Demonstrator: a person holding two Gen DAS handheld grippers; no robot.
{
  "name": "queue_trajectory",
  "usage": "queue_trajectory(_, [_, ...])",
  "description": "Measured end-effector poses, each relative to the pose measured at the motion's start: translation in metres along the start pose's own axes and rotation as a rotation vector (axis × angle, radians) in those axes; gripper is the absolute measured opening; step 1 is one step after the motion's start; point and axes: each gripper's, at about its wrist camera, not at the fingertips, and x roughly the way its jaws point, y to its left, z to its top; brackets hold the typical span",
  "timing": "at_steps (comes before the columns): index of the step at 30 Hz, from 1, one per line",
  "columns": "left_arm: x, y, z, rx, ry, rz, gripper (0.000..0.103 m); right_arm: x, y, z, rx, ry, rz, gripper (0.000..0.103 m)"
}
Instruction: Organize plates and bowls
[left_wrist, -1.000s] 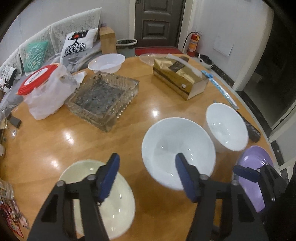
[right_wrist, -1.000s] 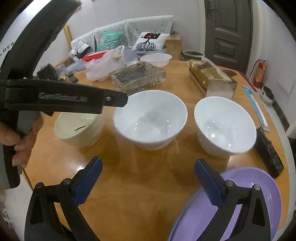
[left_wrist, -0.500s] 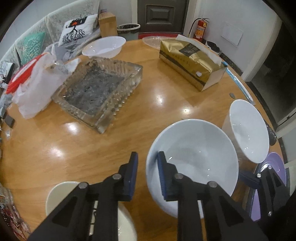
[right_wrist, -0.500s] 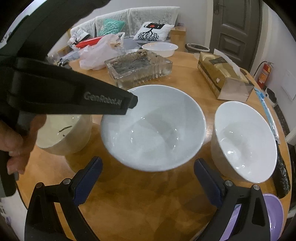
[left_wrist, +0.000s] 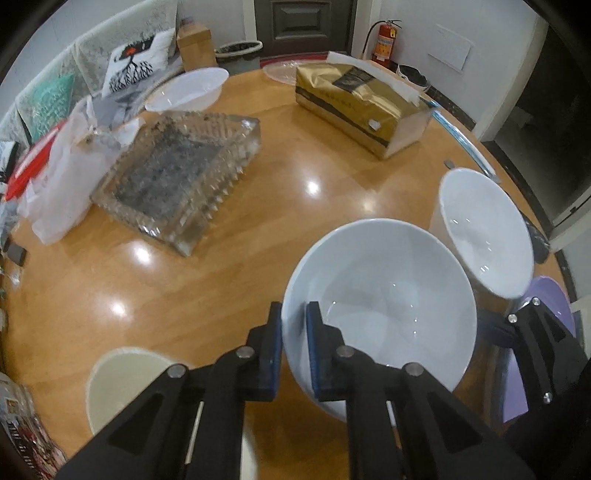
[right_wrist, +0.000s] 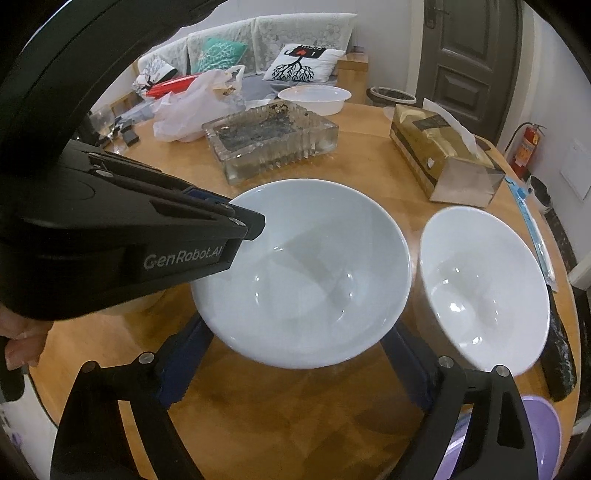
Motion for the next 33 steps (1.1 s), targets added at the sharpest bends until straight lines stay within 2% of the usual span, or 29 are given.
queue_trajectory(7, [-0.010,-0.014,-0.026,0.043,0.021,-0.048,0.010,-0.017,0.005,-0.025,-0.048,0.009,0.003,0.088])
queue_trajectory(15, [0.006,-0.017,-0.024,0.018,0.069,-0.065,0.010,-0.010,-0.001,-0.018,-0.007,0.050,0.050,0.092])
queue_trajectory(25, [0.003,-0.019,-0.027,0.045,0.046,-0.032,0.010,-0.010,-0.001,-0.017,-0.008,0.024,0.041,0.091])
queue_trajectory(33, [-0.033,-0.016,-0.024,0.047,-0.026,-0.024,0.011,-0.038,0.011,-0.006,-0.043,-0.047,0.006,0.091])
